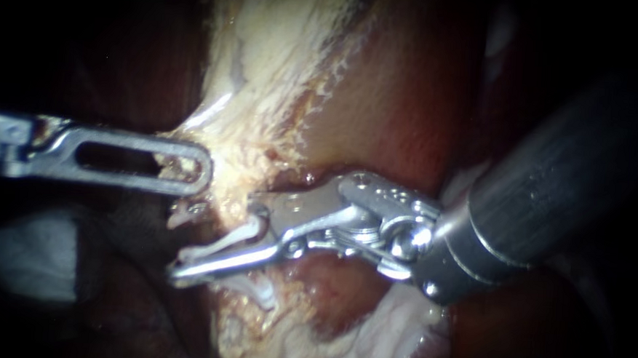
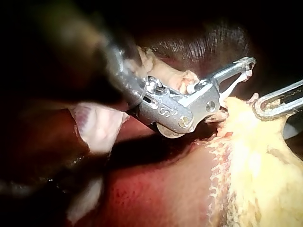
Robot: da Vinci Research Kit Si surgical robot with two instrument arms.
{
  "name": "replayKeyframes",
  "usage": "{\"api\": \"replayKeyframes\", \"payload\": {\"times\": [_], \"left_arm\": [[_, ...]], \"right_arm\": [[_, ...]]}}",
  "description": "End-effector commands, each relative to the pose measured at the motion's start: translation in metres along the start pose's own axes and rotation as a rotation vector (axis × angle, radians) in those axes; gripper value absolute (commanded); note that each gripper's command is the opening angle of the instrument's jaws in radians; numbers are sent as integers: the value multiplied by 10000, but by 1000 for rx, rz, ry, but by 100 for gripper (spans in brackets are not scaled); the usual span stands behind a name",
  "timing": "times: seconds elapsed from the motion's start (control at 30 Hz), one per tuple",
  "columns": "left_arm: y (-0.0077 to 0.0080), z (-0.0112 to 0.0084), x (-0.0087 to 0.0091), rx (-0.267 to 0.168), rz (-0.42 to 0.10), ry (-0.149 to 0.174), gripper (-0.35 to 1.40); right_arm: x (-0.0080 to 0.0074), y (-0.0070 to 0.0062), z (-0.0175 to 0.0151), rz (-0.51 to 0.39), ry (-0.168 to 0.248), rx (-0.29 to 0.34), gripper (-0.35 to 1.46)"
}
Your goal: Clipping third clip left tube
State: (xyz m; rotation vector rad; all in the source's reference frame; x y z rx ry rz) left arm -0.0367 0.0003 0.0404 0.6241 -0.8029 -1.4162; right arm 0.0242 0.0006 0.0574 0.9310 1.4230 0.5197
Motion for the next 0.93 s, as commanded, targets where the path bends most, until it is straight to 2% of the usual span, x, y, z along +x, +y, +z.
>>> {"api": "replayKeyframes", "payload": {"times": [0.03,0.07,0.1,0.17,0.2,0.33,0.47,0.93], "left_arm": [[0,0,0,0,0,0,-35],[0,0,0,0,0,0,-35],[0,0,0,0,0,0,-35],[0,0,0,0,0,0,-35],[0,0,0,0,0,0,-35],[0,0,0,0,0,0,-35],[0,0,0,0,0,0,-35],[0,0,-1,1,0,1,-35]], "right_arm": [[-1,1,-1,0,0,-1,51],[-2,1,-3,0,-1,0,44],[-3,1,-5,0,-1,1,27],[-7,0,-16,5,0,5,-23],[-8,0,-20,24,2,-3,-35],[-8,5,-30,52,2,-56,-35],[-11,7,-29,52,-11,-53,-35],[-13,9,-28,51,-12,-48,-35]]}}
